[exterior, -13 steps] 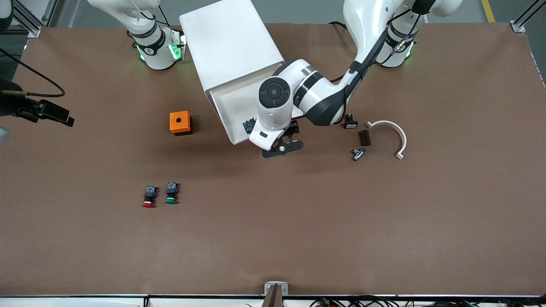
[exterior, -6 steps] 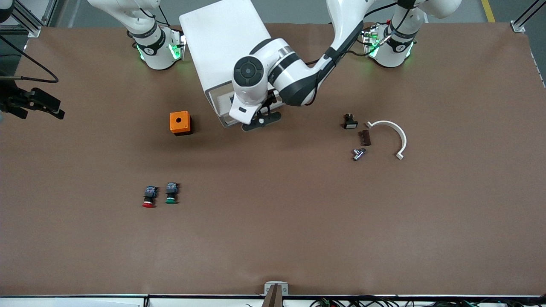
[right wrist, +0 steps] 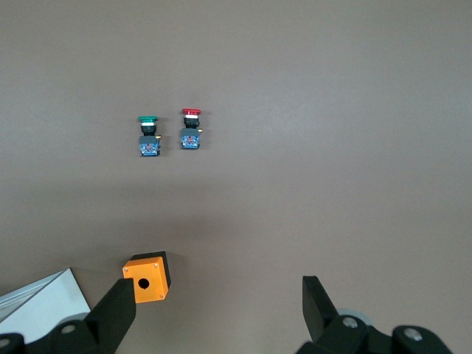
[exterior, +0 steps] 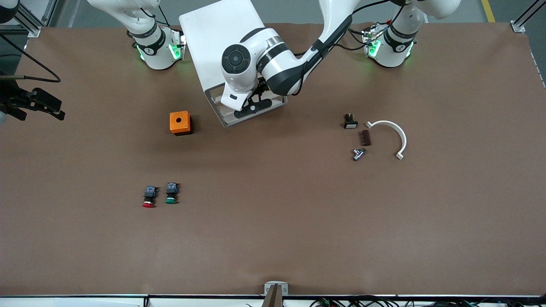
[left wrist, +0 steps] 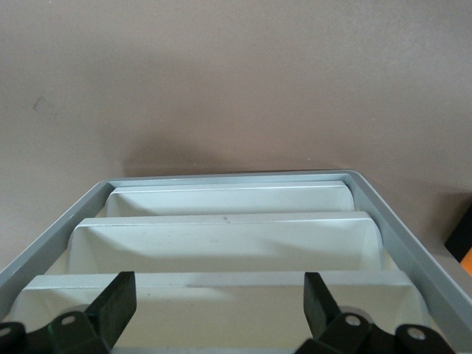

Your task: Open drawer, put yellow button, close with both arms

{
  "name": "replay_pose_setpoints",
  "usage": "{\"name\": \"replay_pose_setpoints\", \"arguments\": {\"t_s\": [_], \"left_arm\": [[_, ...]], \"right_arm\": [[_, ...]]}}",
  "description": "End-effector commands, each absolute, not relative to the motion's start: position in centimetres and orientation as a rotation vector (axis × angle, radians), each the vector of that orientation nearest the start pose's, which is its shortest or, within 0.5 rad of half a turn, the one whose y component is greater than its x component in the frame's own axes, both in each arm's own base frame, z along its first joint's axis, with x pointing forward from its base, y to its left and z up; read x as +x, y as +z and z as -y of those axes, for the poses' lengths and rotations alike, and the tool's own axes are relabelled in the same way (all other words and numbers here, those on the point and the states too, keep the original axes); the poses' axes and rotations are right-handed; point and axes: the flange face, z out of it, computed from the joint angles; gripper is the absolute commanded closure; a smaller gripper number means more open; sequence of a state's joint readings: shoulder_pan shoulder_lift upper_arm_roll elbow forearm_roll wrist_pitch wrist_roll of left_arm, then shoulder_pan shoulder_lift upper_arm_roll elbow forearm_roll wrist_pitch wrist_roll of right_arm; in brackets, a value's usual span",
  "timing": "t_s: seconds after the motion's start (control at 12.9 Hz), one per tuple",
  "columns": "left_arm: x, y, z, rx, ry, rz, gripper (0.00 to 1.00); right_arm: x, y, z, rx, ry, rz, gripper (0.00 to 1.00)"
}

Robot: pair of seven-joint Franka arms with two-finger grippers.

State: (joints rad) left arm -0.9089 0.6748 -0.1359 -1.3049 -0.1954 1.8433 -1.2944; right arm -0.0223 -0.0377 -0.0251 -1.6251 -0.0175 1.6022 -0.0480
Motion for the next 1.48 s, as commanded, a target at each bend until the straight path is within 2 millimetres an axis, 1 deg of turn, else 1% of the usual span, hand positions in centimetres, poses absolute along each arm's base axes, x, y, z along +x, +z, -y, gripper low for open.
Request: {"name": "replay_pose_setpoints", "arguments": {"t_s": [0.0, 0.08, 0.16, 0.23, 0.31, 0.47, 0.54, 0.62, 0.7, 0.78, 0.86, 0.93, 1.01, 1.09, 1.17, 1.24, 1.4], "left_arm": [[33.9, 32.7, 62.6, -3.008, 0.538, 0.494, 0.00], [34.0, 32.8, 62.4, -2.997, 0.542, 0.492, 0.00], [34.7, 33.3, 61.9, -3.000, 0.535, 0.507, 0.00], [36.2, 33.5, 61.1, -3.002, 0.517, 0.534, 0.00], [38.7, 34.5, 59.5, -3.009, 0.500, 0.589, 0.00], [45.3, 36.8, 54.6, -3.018, 0.480, 0.753, 0.00], [49.2, 38.0, 51.0, -3.014, 0.431, 0.849, 0.00], [52.1, 39.6, 47.8, -3.010, 0.339, 0.907, 0.00], [54.7, 40.8, 44.5, -2.986, 0.220, 0.951, 0.00], [56.5, 41.8, 41.6, -2.947, 0.115, 0.967, 0.00], [58.2, 42.3, 38.2, -2.873, 0.054, 0.983, 0.00], [59.5, 43.5, 35.1, -2.823, 0.007, 1.008, 0.00], [60.3, 45.1, 32.4, -2.788, -0.009, 1.054, 0.00], [60.9, 46.4, 30.6, -2.779, -0.027, 1.091, 0.00], [61.6, 48.4, 28.2, -2.797, -0.049, 1.094, 0.00], [62.5, 50.1, 25.1, -2.820, -0.068, 1.072, 0.00], [63.1, 53.0, 21.2, -2.870, -0.103, 0.996, 0.00]], "right_arm": [[54.5, 62.5, 3.0, -3.178, -0.024, -0.004, 0.00], [54.5, 62.5, 3.0, -3.178, -0.024, -0.004, 0.00], [54.5, 62.5, 3.1, -3.178, -0.024, -0.009, 0.00], [54.4, 62.4, 3.2, -3.178, -0.019, -0.009, 0.00], [54.4, 62.5, 3.3, -3.178, -0.016, 0.003, 0.00], [54.4, 62.6, 3.2, -3.178, -0.021, 0.008, 0.00], [54.4, 62.8, 2.8, -3.178, -0.026, 0.008, 0.00], [54.4, 62.8, 2.7, -3.178, -0.027, 0.006, 0.00], [54.4, 62.9, 2.7, -3.174, -0.027, 0.013, 0.00], [54.4, 63.3, 2.6, -3.174, -0.039, 0.010, 0.00], [54.4, 63.5, 2.5, -3.174, -0.046, 0.015, 0.00], [54.5, 64.0, 2.3, -3.173, -0.063, 0.022, 0.00], [54.5, 64.2, 2.2, -3.173, -0.071, 0.022, 0.00], [54.5, 64.2, 2.2, -3.171, -0.071, 0.031, 0.00], [54.5, 64.2, 2.3, -3.170, -0.071, 0.031, 0.00], [54.5, 64.2, 2.4, -3.167, -0.071, 0.029, 0.00], [54.5, 64.2, 2.1, -3.168, -0.071, 0.034, 0.00]]}}
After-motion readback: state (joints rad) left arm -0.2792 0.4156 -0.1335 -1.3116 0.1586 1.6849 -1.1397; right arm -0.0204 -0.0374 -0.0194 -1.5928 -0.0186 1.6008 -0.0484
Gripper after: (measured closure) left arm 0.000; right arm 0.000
